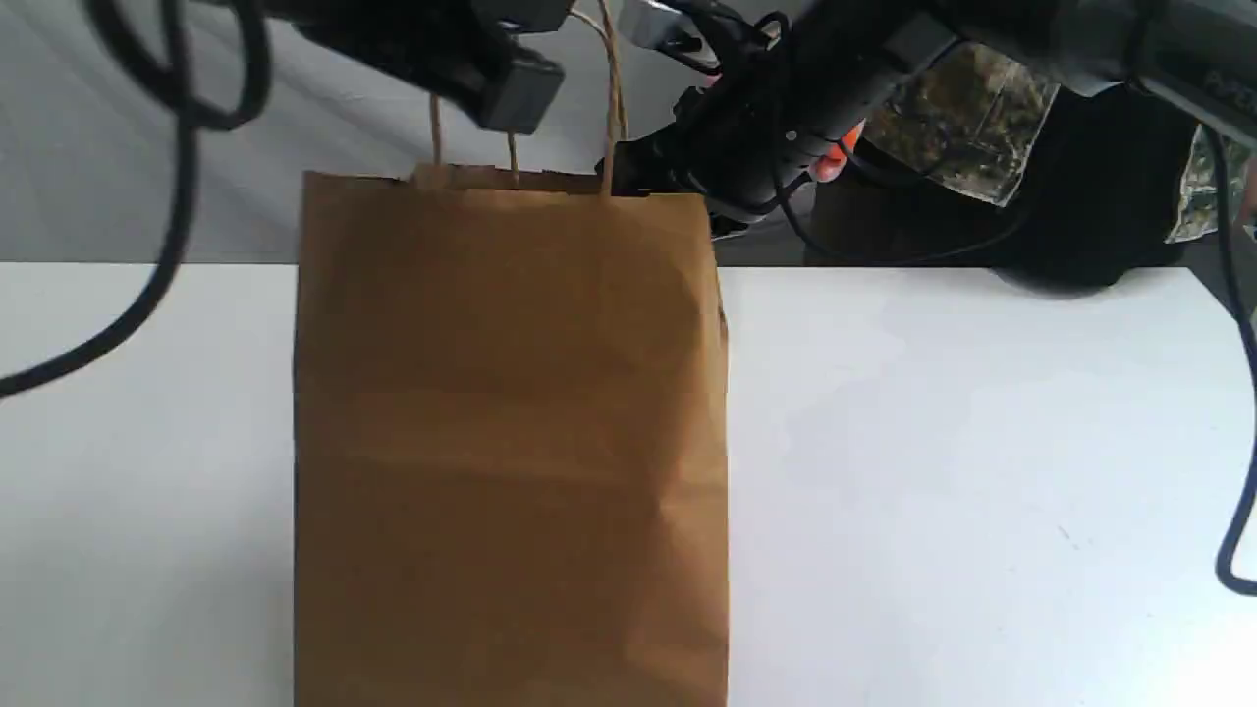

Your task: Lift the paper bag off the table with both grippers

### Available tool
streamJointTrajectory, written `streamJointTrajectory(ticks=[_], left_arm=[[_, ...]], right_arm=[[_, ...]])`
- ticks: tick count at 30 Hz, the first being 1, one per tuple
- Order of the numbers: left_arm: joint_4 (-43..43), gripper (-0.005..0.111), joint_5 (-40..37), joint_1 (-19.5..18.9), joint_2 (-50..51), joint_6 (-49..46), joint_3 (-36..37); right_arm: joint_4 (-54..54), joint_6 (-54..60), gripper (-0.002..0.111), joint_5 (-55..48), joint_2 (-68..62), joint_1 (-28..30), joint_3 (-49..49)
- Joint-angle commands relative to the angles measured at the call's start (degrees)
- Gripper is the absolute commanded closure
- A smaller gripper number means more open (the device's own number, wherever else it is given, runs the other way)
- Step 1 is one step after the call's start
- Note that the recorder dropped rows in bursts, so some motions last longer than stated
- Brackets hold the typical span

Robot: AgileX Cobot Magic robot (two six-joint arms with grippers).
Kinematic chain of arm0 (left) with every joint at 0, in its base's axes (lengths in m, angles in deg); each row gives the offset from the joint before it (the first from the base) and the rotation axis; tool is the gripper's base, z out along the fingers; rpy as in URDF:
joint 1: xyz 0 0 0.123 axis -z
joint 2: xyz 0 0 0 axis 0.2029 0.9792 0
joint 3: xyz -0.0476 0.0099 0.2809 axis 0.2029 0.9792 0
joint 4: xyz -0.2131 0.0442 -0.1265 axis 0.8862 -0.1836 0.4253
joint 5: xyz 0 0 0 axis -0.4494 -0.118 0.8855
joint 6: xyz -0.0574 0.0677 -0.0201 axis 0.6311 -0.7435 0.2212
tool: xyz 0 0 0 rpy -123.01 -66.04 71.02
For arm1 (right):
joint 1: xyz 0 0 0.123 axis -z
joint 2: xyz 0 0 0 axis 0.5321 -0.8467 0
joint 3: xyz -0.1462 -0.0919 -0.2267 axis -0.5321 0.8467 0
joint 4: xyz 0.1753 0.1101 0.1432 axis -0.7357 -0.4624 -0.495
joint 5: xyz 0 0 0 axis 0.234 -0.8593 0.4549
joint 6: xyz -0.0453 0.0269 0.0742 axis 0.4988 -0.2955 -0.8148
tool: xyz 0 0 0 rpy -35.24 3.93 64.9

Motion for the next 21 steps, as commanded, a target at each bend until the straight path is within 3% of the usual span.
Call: streamJointTrajectory(ticks=[1,6,21], left_arm=[[-0.1,0.107,-0.5,-0.2,3.9,1.0,-5.9],[0.3,0.107,-0.9,-2.1,8.7,0.9,-11.6],[3.7,0.107,0.4,-2.8,9.6,-0.9,-13.2]], right_arm=[[0.6,-2.2,0.108,0.0,1.0,-0.1,0.2],[4.6,-9.5,0.108,0.0,1.1,-0.1,0.2],[12.9,-16.4,0.108,0.0,1.1,-0.1,0.8]])
